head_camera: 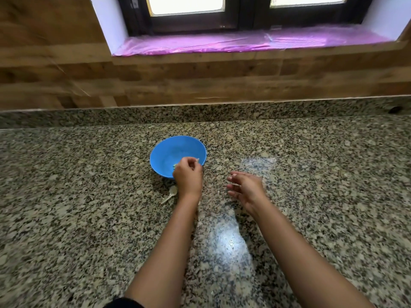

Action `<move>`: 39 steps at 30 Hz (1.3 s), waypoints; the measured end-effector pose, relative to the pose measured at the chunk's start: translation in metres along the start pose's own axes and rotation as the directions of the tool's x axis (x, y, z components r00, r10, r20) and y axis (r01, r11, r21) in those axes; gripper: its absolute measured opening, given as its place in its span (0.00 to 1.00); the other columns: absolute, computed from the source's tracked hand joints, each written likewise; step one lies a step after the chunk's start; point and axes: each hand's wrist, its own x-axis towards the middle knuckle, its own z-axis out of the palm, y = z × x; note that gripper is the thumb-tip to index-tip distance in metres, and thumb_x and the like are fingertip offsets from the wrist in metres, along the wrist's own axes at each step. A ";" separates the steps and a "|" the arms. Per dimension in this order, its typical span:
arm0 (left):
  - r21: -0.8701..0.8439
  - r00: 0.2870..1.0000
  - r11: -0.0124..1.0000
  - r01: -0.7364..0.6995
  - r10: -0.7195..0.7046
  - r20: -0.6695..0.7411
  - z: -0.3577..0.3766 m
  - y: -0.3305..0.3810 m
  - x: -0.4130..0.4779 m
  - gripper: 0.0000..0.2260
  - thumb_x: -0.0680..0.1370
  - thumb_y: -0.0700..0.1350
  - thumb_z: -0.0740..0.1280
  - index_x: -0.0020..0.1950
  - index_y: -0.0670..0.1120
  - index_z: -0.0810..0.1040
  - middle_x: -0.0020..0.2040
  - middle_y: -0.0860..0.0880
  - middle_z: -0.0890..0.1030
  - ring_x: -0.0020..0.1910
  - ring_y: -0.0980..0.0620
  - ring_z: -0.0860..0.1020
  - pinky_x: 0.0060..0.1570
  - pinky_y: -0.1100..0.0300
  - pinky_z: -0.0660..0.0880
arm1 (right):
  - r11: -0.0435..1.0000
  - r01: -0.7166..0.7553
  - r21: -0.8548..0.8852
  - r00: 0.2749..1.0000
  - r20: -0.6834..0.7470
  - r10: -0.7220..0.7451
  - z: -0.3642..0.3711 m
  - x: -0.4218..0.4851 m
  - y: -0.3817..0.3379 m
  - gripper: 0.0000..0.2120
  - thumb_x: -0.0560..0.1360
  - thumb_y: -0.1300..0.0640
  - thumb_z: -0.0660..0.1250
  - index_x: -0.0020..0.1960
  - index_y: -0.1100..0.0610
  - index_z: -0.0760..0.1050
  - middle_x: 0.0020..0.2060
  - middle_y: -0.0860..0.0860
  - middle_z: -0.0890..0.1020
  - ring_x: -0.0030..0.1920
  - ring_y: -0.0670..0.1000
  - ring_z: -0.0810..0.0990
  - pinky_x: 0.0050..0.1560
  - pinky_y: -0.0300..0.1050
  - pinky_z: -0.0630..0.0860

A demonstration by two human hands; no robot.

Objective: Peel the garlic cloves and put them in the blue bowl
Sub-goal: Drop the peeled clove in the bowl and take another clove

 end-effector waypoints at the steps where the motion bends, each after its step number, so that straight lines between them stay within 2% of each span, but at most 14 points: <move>1: 0.000 1.000 1.000 0.005 -0.005 -0.024 -0.005 0.001 0.008 0.07 0.79 0.38 0.62 0.53 0.39 0.79 0.45 0.43 0.82 0.40 0.50 0.79 0.38 0.64 0.72 | 1.000 0.001 -0.006 1.000 0.005 -0.001 0.002 0.000 0.000 0.08 0.79 0.65 0.58 0.52 0.62 0.76 0.48 0.58 0.80 0.37 0.51 0.77 0.38 0.44 0.76; 3: -0.023 0.999 1.000 0.018 -0.019 -0.048 -0.015 -0.001 0.017 0.09 0.80 0.37 0.61 0.56 0.38 0.79 0.44 0.42 0.82 0.39 0.51 0.80 0.34 0.68 0.73 | 1.000 0.000 -0.009 1.000 0.017 0.000 0.007 -0.002 0.002 0.08 0.79 0.65 0.58 0.53 0.63 0.75 0.46 0.58 0.80 0.37 0.51 0.77 0.37 0.43 0.76; 5: -0.056 0.997 0.998 0.025 -0.029 -0.070 -0.025 -0.003 0.018 0.07 0.79 0.37 0.63 0.53 0.38 0.79 0.42 0.42 0.81 0.37 0.51 0.80 0.32 0.69 0.75 | 1.000 0.000 -0.003 1.000 0.023 0.000 0.012 -0.004 0.004 0.09 0.79 0.65 0.59 0.54 0.64 0.75 0.45 0.58 0.80 0.36 0.51 0.77 0.35 0.43 0.76; 8: -0.023 0.997 1.000 -0.016 0.014 -0.077 -0.037 -0.015 0.006 0.01 0.76 0.39 0.68 0.46 0.41 0.78 0.42 0.44 0.81 0.39 0.49 0.80 0.38 0.60 0.78 | 1.000 -0.004 -0.003 1.000 0.025 0.004 0.020 -0.007 0.008 0.09 0.79 0.65 0.59 0.55 0.65 0.75 0.45 0.58 0.80 0.35 0.51 0.77 0.34 0.43 0.75; 9: -0.007 0.997 0.999 -0.033 0.032 -0.073 -0.040 -0.021 0.000 0.02 0.75 0.39 0.69 0.45 0.42 0.78 0.42 0.45 0.81 0.39 0.50 0.80 0.39 0.60 0.77 | 1.000 -0.005 -0.002 1.000 0.022 0.005 0.022 -0.008 0.010 0.09 0.79 0.65 0.59 0.55 0.65 0.75 0.45 0.58 0.80 0.35 0.51 0.77 0.34 0.43 0.75; 13: 0.146 0.991 0.982 -0.121 0.112 0.067 -0.048 -0.055 -0.020 0.04 0.76 0.40 0.68 0.48 0.40 0.80 0.46 0.45 0.78 0.42 0.52 0.75 0.39 0.68 0.68 | 1.000 0.002 0.016 1.000 0.004 -0.002 0.031 -0.015 0.020 0.08 0.79 0.65 0.59 0.55 0.64 0.75 0.43 0.57 0.80 0.34 0.50 0.76 0.32 0.42 0.75; 17: 0.301 0.972 0.941 -0.155 0.091 0.214 -0.048 -0.079 -0.025 0.10 0.78 0.41 0.65 0.57 0.39 0.79 0.53 0.42 0.78 0.45 0.52 0.73 0.44 0.67 0.67 | 1.000 0.004 0.002 1.000 -0.009 -0.004 0.033 -0.024 0.031 0.09 0.78 0.69 0.58 0.55 0.66 0.74 0.39 0.57 0.78 0.31 0.50 0.75 0.28 0.40 0.73; 20: 0.395 0.965 0.901 -0.177 0.079 0.250 -0.047 -0.081 -0.017 0.13 0.79 0.43 0.63 0.61 0.38 0.76 0.56 0.41 0.77 0.52 0.46 0.76 0.48 0.61 0.69 | 1.000 0.016 -0.015 0.999 -0.030 -0.016 0.035 -0.028 0.039 0.08 0.77 0.69 0.59 0.54 0.66 0.74 0.40 0.57 0.78 0.32 0.50 0.75 0.27 0.39 0.74; 22: 0.445 0.960 0.875 -0.191 0.073 0.269 -0.046 -0.082 -0.013 0.13 0.80 0.44 0.62 0.60 0.38 0.75 0.57 0.40 0.77 0.54 0.44 0.76 0.50 0.57 0.71 | 1.000 0.015 -0.023 0.999 -0.041 -0.016 0.037 -0.028 0.044 0.08 0.77 0.68 0.59 0.53 0.65 0.75 0.40 0.57 0.79 0.32 0.50 0.76 0.28 0.39 0.74; 27: 0.519 0.941 0.815 -0.258 0.090 0.327 -0.042 -0.085 -0.007 0.12 0.81 0.45 0.59 0.57 0.40 0.77 0.55 0.42 0.79 0.52 0.44 0.78 0.49 0.55 0.72 | 0.998 0.023 -0.055 0.998 -0.064 -0.027 0.041 -0.028 0.051 0.08 0.77 0.68 0.60 0.51 0.62 0.76 0.39 0.56 0.80 0.34 0.50 0.77 0.29 0.41 0.74; 32: 0.424 0.943 0.876 -0.232 0.095 0.320 -0.042 -0.088 -0.015 0.10 0.80 0.45 0.61 0.52 0.40 0.78 0.50 0.42 0.79 0.43 0.48 0.76 0.39 0.59 0.70 | 0.993 0.054 -0.101 0.998 -0.027 -0.057 0.045 -0.033 0.054 0.06 0.77 0.68 0.60 0.50 0.64 0.75 0.36 0.56 0.78 0.31 0.51 0.75 0.29 0.42 0.75; 36: 0.142 0.950 0.987 -0.074 0.027 0.310 -0.046 -0.080 -0.028 0.07 0.79 0.45 0.64 0.50 0.43 0.78 0.43 0.47 0.79 0.38 0.52 0.75 0.35 0.61 0.71 | 0.981 0.018 -0.192 0.998 0.058 -0.007 0.054 -0.038 0.061 0.04 0.77 0.63 0.64 0.46 0.63 0.75 0.33 0.56 0.77 0.25 0.48 0.74 0.25 0.39 0.73; 39: -0.018 0.943 1.000 -0.011 0.017 0.331 -0.043 -0.073 -0.040 0.05 0.78 0.44 0.65 0.49 0.43 0.78 0.40 0.50 0.79 0.34 0.59 0.75 0.31 0.73 0.68 | 0.985 0.037 -0.170 0.999 0.037 -0.031 0.058 -0.042 0.067 0.07 0.76 0.63 0.65 0.51 0.66 0.76 0.33 0.58 0.78 0.25 0.48 0.74 0.25 0.40 0.73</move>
